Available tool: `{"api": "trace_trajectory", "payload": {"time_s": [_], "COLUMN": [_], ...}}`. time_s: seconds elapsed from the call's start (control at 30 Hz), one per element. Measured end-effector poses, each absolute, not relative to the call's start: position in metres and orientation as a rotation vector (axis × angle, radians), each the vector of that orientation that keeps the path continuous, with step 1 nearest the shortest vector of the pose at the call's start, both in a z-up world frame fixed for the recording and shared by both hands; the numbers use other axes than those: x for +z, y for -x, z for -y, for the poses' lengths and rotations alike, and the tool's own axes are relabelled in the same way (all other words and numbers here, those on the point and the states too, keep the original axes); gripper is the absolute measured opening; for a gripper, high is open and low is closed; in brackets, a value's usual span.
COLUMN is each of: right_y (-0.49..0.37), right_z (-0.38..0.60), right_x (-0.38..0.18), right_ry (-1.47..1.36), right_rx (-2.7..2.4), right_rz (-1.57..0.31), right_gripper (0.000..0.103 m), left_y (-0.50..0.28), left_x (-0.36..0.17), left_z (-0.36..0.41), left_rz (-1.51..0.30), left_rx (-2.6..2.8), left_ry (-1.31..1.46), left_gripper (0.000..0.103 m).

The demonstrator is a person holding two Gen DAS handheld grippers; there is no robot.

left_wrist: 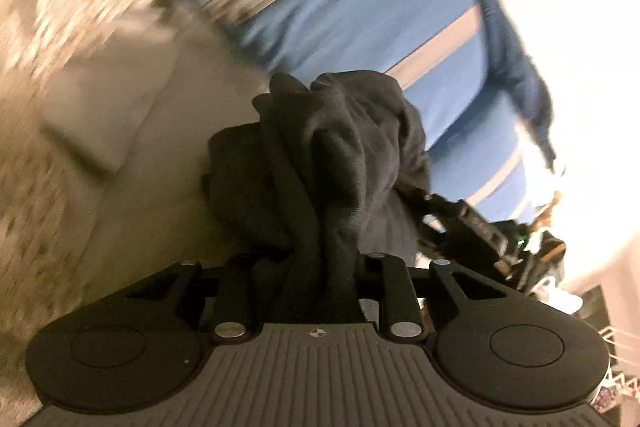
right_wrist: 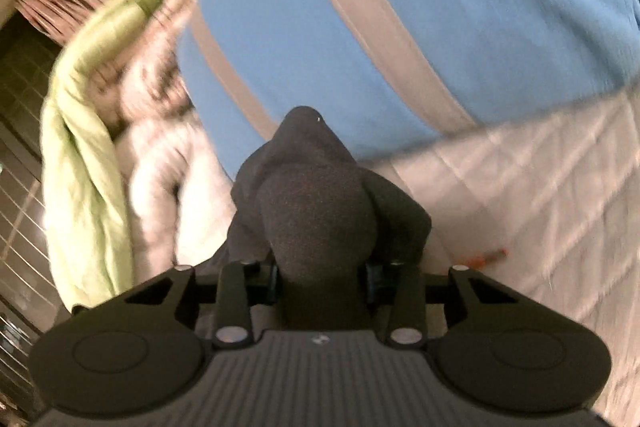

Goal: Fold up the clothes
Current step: 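Push the rolled hoodie further toward the pillows with both grippers, then open both grippers and release the rolled hoodie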

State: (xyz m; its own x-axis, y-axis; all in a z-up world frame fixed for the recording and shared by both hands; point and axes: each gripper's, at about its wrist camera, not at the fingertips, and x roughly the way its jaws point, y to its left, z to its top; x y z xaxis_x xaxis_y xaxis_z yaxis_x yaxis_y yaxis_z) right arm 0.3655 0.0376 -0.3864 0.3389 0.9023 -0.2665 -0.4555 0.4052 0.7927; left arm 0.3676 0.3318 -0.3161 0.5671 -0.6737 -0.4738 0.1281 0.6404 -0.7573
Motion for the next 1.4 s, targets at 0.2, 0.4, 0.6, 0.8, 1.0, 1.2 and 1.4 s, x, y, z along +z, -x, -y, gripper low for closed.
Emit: {"api": "trace_trajectory", "payload": {"time_s": [0.2, 0.4, 0.6, 0.8, 1.0, 1.2, 1.4], "right_y": [-0.392, -0.383, -0.356, -0.316, -0.288, -0.283, -0.275], "right_z": [-0.042, -0.035, -0.028, -0.034, -0.043, -0.047, -0.035], "right_x": [-0.375, -0.390, -0.428, -0.439, -0.445, -0.433, -0.418], "right_ry": [-0.622, -0.548, -0.564, -0.566, -0.561, -0.542, -0.570], "right_rx": [0.800, 0.758, 0.821, 0.921, 0.958, 0.931, 0.911], "right_rz": [-0.793, -0.864, -1.082, -1.187, -1.232, -1.253, -1.309], "right_gripper": [0.079, 0.101, 0.101, 0.101, 0.071, 0.032, 0.030], "left_y": [-0.400, -0.402, -0.380, -0.366, -0.355, -0.349, -0.335], "left_x": [-0.331, -0.351, -0.355, -0.356, -0.358, -0.348, -0.329], "left_z": [-0.322, -0.332, -0.346, -0.352, -0.356, -0.357, -0.356], "left_rz": [-0.837, -0.897, -0.947, -0.953, -0.951, -1.036, -1.098], "left_rx": [-0.411, -0.337, -0.339, -0.375, -0.368, -0.312, -0.326], "left_ry": [0.724, 0.740, 0.761, 0.758, 0.796, 0.814, 0.839], "left_gripper": [0.038, 0.061, 0.070, 0.070, 0.065, 0.016, 0.015]}}
